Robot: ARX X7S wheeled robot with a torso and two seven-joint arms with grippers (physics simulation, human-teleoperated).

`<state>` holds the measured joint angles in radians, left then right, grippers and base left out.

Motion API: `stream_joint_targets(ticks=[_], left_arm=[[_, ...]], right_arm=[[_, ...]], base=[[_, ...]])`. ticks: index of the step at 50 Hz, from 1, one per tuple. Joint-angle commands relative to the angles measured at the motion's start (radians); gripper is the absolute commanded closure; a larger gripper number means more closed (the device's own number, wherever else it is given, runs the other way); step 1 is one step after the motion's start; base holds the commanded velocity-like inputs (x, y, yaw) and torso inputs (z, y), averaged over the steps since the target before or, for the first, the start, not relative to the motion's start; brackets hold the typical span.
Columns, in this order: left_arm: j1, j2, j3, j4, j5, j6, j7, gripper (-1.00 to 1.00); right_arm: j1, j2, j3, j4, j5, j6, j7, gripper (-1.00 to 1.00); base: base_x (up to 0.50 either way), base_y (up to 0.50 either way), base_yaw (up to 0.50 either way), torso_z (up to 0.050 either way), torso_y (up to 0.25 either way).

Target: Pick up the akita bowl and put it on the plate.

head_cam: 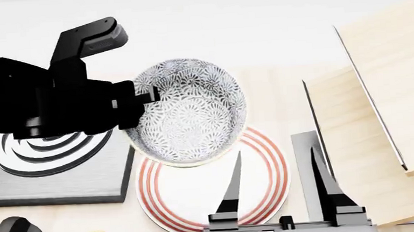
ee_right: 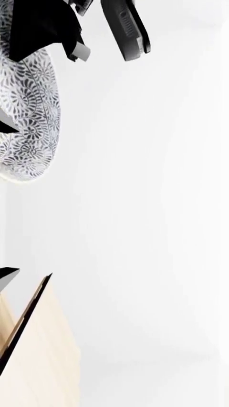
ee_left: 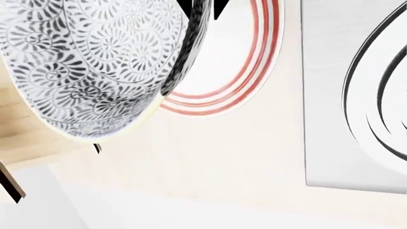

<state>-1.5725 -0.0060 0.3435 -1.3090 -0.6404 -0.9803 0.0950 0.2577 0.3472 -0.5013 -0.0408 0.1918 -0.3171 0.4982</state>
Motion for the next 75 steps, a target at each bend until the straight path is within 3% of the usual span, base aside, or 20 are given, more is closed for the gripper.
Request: stream_joint_targets(ticks=[1, 12, 22, 28, 42, 46, 57, 64, 75], left_arm=[[0.015, 0.006, 0.098, 0.0, -0.151, 0.013, -0.006, 1.0], [0.021, 0.006, 0.217, 0.0, -0.278, 0.031, -0.029, 1.0], [0.027, 0.006, 0.417, 0.0, -0.474, 0.068, -0.045, 1.0], [0.028, 0.006, 0.429, 0.0, -0.503, 0.082, -0.056, 1.0], [0.037, 0.006, 0.631, 0.0, -0.714, 0.151, -0.059, 1.0], [0.04, 0.006, 0.717, 0.0, -0.794, 0.183, -0.052, 1.0], [0.019, 0.006, 1.17, 0.011, -1.161, 0.308, -0.023, 1.0], [0.002, 0.006, 1.299, 0.001, -1.36, 0.32, 0.001, 1.0], [-0.009, 0.006, 1.45, 0.001, -1.522, 0.422, -0.025, 1.0]], right_arm=[[-0.004, 0.002, -0.008, -0.011, -0.006, 0.003, 0.001, -1.0], [-0.012, 0.01, -0.01, -0.032, -0.007, 0.008, 0.006, -1.0], [-0.014, 0.013, -0.009, -0.031, -0.004, 0.003, 0.005, -1.0], [-0.014, 0.015, -0.011, -0.035, -0.006, 0.005, 0.006, -1.0], [-0.008, 0.01, -0.016, -0.015, -0.002, -0.001, 0.002, -1.0], [-0.009, 0.009, -0.018, -0.014, -0.005, -0.002, 0.004, -1.0], [-0.005, 0.008, -0.02, -0.005, -0.004, -0.003, 0.003, -1.0], [-0.004, 0.008, -0.022, -0.006, -0.003, -0.001, 0.004, -1.0], [0.0, 0.008, -0.024, 0.004, -0.001, -0.004, 0.002, -1.0]], base=[[0.0, 0.0, 0.0, 0.0, 0.0], [0.0, 0.0, 0.0, 0.0, 0.001], [0.0, 0.0, 0.0, 0.0, 0.0], [0.0, 0.0, 0.0, 0.0, 0.0], [0.0, 0.0, 0.0, 0.0, 0.001], [0.0, 0.0, 0.0, 0.0, 0.0], [0.0, 0.0, 0.0, 0.0, -0.012], [0.0, 0.0, 0.0, 0.0, -0.097], [0.0, 0.0, 0.0, 0.0, 0.0]])
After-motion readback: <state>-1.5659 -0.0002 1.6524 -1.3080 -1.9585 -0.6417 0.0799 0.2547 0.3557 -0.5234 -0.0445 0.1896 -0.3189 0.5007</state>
